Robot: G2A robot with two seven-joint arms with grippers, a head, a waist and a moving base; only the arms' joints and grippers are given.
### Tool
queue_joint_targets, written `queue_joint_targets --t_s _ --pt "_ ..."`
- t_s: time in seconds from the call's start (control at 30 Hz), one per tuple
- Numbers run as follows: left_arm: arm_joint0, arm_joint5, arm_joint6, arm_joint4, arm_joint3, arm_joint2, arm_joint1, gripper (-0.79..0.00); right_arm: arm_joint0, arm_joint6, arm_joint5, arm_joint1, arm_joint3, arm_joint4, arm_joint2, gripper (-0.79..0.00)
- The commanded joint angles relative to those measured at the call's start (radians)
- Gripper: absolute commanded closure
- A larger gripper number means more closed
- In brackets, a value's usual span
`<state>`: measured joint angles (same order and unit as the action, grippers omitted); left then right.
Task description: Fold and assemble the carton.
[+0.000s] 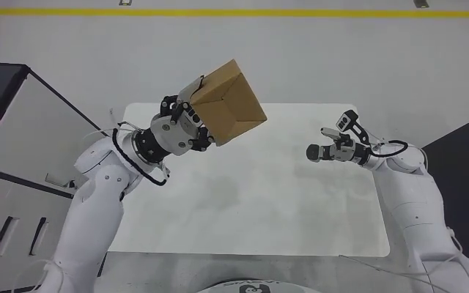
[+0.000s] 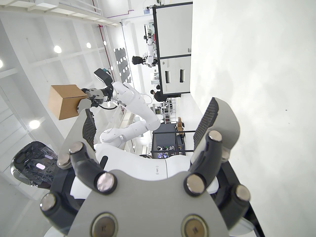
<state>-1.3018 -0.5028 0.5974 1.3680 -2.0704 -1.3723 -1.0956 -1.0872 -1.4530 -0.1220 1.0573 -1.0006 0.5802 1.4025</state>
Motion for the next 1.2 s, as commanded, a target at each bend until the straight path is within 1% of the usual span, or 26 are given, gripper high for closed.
queue_joint_targets --t_s 0.0,0.1,0.2,0.3,0.37,0.67,0.7,0.77,0.93,1.0,1.17 --pt "-0.003 0.040 0.048 -0.013 -0.007 0.008 -0.002 0.000 0.000 0.000 0.000 0.000 0.000 0.000 0.000 -0.785" --pt "-0.007 0.098 0.185 0.016 0.045 0.020 -0.007 0.000 0.000 0.000 0.000 0.000 0.000 0.000 0.000 -0.785" --pt "-0.001 0.116 0.291 0.013 0.104 0.035 -0.009 0.000 0.000 0.000 0.000 0.000 0.000 0.000 0.000 -0.785" --pt "0.019 0.134 0.402 0.000 0.150 0.058 -0.012 0.000 0.000 0.000 0.000 0.000 0.000 0.000 0.000 -0.785" --pt "0.039 0.167 0.431 -0.044 0.173 0.065 -0.014 0.000 0.000 0.000 0.000 0.000 0.000 0.000 0.000 -0.785" --pt "0.039 0.167 0.431 -0.044 0.173 0.065 -0.014 0.000 0.000 0.000 0.000 0.000 0.000 0.000 0.000 -0.785" --pt "0.031 0.173 0.427 -0.011 0.175 0.070 -0.016 0.000 0.000 0.000 0.000 0.000 0.000 0.000 0.000 -0.785" --pt "0.027 0.187 0.455 0.030 0.183 0.079 -0.021 0.000 0.000 0.000 0.000 0.000 0.000 0.000 0.000 -0.785" --pt "0.042 0.274 0.552 -0.005 0.205 0.102 -0.029 0.000 0.000 0.000 0.000 0.000 0.000 0.000 0.000 -0.785" --pt "0.048 0.306 0.571 -0.020 0.216 0.113 -0.033 0.000 0.000 0.000 0.000 0.000 0.000 0.000 0.000 -0.785" --pt "0.058 0.309 0.592 -0.020 0.236 0.144 -0.040 0.000 0.000 0.000 0.000 0.000 0.000 0.000 0.000 -0.785"
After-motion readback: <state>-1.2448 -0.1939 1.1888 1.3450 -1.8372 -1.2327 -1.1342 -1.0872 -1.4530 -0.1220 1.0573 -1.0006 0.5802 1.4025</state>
